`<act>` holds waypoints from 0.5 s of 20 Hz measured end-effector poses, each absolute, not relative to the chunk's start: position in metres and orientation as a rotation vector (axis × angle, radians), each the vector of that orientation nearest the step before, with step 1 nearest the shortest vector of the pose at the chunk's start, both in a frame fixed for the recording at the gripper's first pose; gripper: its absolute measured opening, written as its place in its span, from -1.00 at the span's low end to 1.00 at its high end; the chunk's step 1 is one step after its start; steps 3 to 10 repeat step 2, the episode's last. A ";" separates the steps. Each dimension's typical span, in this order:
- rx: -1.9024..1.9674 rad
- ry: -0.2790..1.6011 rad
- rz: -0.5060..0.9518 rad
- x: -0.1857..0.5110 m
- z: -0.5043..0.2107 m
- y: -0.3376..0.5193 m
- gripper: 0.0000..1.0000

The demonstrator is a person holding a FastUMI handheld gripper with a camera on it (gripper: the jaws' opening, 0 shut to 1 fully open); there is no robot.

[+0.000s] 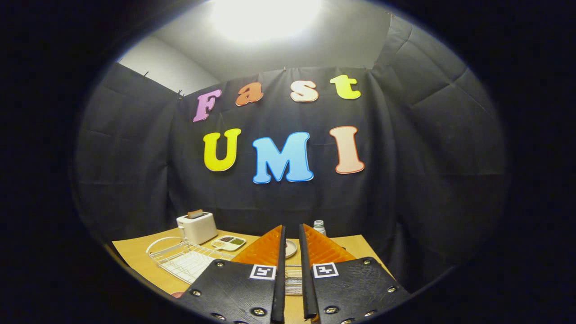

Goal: Take the plate from the dish rack, then take the spoon from the basket and place it into the plate.

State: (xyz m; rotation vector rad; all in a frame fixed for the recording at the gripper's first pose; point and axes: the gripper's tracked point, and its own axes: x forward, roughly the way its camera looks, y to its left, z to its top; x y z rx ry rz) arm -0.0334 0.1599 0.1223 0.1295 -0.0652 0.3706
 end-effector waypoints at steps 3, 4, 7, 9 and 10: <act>0.126 -0.080 0.331 -0.026 0.127 0.144 -0.69; 0.126 -0.080 0.331 -0.026 0.127 0.144 -0.69; 0.126 -0.080 0.331 -0.026 0.127 0.144 -0.69; 0.126 -0.080 0.331 -0.026 0.127 0.144 -0.69; 0.126 -0.080 0.331 -0.026 0.127 0.144 -0.69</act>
